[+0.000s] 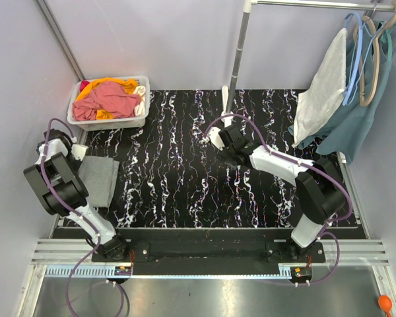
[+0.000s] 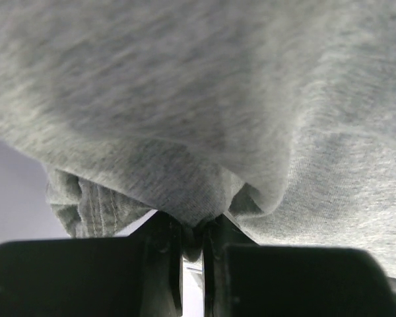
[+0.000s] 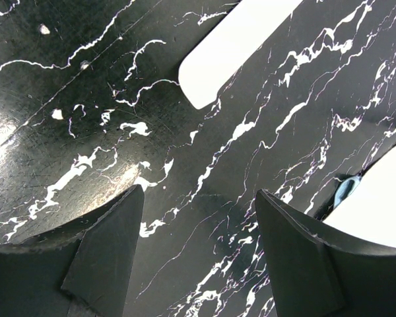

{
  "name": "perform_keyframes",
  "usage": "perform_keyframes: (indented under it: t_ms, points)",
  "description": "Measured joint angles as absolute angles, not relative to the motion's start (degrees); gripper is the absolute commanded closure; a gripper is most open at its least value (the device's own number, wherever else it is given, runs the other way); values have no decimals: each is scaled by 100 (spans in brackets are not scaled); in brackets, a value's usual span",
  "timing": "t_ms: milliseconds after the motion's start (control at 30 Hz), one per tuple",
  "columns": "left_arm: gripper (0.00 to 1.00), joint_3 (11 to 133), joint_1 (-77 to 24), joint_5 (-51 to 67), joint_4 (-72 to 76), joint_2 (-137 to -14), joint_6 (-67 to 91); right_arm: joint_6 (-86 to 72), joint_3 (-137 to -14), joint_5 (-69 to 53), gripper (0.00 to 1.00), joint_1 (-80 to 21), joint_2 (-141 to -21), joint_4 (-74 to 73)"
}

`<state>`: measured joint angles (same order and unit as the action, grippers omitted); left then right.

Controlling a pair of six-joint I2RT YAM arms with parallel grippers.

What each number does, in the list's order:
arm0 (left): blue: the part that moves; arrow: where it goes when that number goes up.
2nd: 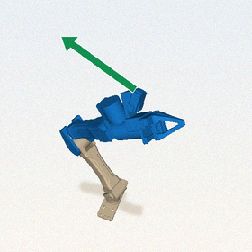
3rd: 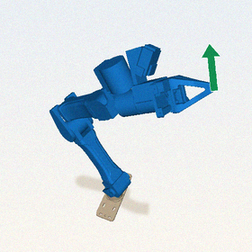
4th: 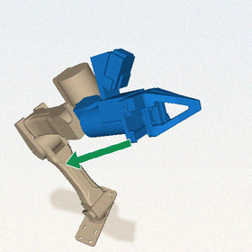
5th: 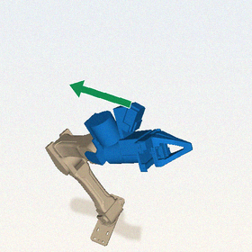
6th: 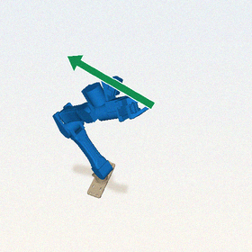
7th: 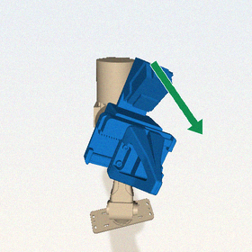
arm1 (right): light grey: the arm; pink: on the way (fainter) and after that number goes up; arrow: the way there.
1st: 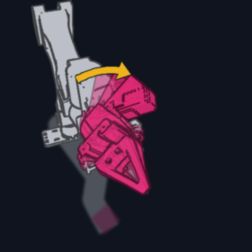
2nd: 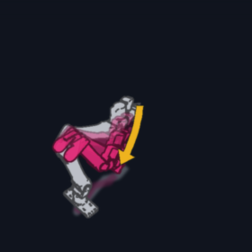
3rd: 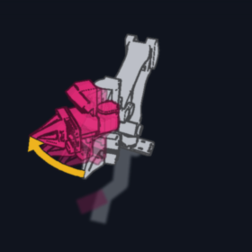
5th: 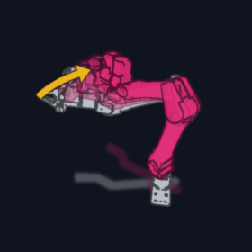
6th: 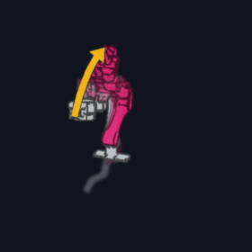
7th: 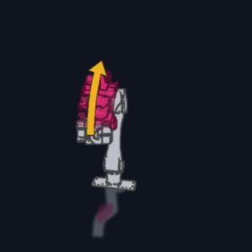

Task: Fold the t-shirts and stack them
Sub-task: Neatly place the folded tshirt to the corner

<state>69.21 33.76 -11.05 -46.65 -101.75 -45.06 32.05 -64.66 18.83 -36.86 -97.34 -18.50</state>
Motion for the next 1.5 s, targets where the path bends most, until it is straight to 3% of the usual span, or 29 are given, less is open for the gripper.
perform_keyframes:
  t_ms: [233, 333, 433, 467, 667, 867, 1100, 1300, 1500]
  points:
    - [100, 7046, 3378, -1372, -4482, -10206, -4578, 3205, -6403, 1883, 24, -3686, -9734, -1831]
    - [79, 7035, 3378, -1461, -4401, -10206, -4635, 3203, -6403, 1881, 24, -3686, -9734, -1828]
    - [64, 6976, 3382, -1538, -4259, -10204, -4713, 3201, -6403, 1881, 24, -3686, -9734, -1826]
    - [48, 6941, 3385, -1557, -4204, -10195, -4740, 3199, -6403, 1881, 24, -3686, -9734, -1828]
    - [22, 6742, 3411, -1627, -3968, -9898, -4816, 3162, -6403, 1879, 24, -3686, -9734, -1826]
    - [18, 6582, 3411, -1466, -3881, -9150, -4799, 3157, -6403, 1879, 24, -3686, -9734, -1826]
    - [1, 6329, 3256, -749, -3907, -8071, -4692, 3096, -6403, 1925, 23, -3686, -9734, -1820]
    - [1, 5789, 2311, 226, -3918, -7295, -4034, 2895, -6403, 2453, 0, -3656, -9734, -1461]
    - [1, 5636, 1151, 808, -3382, -7013, -2786, 2587, -6416, 3050, 0, -3304, -9679, -947]
